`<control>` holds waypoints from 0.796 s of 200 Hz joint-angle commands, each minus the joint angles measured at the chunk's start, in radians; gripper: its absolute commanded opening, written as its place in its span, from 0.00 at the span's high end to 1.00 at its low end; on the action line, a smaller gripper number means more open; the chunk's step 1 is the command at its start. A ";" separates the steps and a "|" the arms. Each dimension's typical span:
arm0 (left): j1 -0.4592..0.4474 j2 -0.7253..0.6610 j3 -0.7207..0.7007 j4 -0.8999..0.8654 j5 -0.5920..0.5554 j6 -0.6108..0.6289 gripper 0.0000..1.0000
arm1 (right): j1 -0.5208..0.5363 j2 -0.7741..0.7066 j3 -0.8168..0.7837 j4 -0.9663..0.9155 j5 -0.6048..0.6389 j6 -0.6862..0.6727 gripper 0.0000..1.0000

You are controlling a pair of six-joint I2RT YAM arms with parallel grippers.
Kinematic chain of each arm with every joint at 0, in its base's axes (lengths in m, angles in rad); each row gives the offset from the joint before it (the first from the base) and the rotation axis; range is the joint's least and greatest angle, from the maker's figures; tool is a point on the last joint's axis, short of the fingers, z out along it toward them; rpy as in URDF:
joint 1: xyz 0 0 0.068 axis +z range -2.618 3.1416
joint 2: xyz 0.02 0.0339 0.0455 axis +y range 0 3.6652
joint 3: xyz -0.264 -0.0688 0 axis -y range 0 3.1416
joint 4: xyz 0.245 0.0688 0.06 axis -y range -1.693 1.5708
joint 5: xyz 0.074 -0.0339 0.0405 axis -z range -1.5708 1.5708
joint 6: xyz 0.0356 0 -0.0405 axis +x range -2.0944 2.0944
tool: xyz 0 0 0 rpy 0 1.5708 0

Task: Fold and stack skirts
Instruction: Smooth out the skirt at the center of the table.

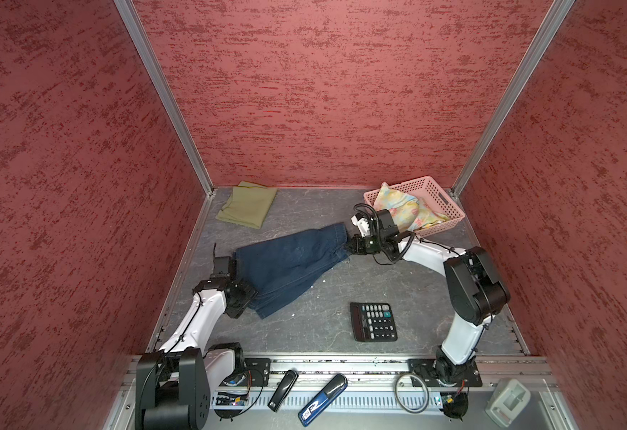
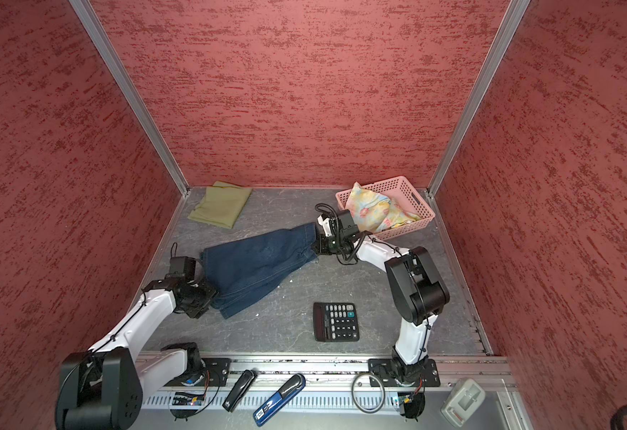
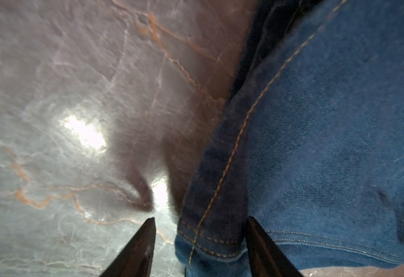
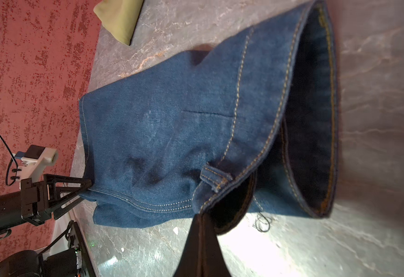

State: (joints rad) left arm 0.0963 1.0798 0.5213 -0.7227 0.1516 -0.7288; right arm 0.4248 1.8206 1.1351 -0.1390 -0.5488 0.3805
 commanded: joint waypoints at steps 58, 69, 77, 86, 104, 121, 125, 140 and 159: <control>0.011 0.008 0.001 0.019 0.004 0.007 0.39 | 0.006 0.042 0.002 -0.018 0.096 -0.066 0.67; 0.011 0.008 -0.002 0.022 0.004 0.008 0.39 | 0.006 0.050 -0.002 0.008 0.084 -0.057 0.67; 0.011 0.008 0.000 0.020 0.002 0.008 0.39 | 0.006 0.060 -0.001 0.020 0.073 -0.053 0.67; 0.011 0.008 0.001 0.016 0.001 0.006 0.39 | 0.006 0.074 0.008 0.008 0.076 -0.048 0.66; 0.011 0.004 0.002 0.010 0.000 0.006 0.39 | 0.005 0.081 0.008 -0.017 0.108 -0.061 0.65; 0.011 0.007 0.002 0.010 -0.004 0.006 0.39 | 0.005 0.067 -0.014 -0.017 0.151 -0.062 0.63; 0.011 0.010 0.002 0.011 -0.003 0.006 0.39 | 0.005 0.063 -0.019 -0.017 0.160 -0.062 0.62; 0.010 0.021 0.005 0.015 0.000 0.006 0.39 | 0.005 0.048 -0.037 0.009 0.149 -0.057 0.61; 0.010 0.022 0.007 0.019 0.002 0.003 0.39 | 0.006 0.046 -0.047 0.057 0.089 -0.028 0.60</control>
State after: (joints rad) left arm 0.1020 1.0981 0.5213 -0.7158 0.1551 -0.7284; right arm 0.4248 1.8889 1.1088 -0.1410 -0.4297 0.3325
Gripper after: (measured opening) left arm 0.612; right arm 0.398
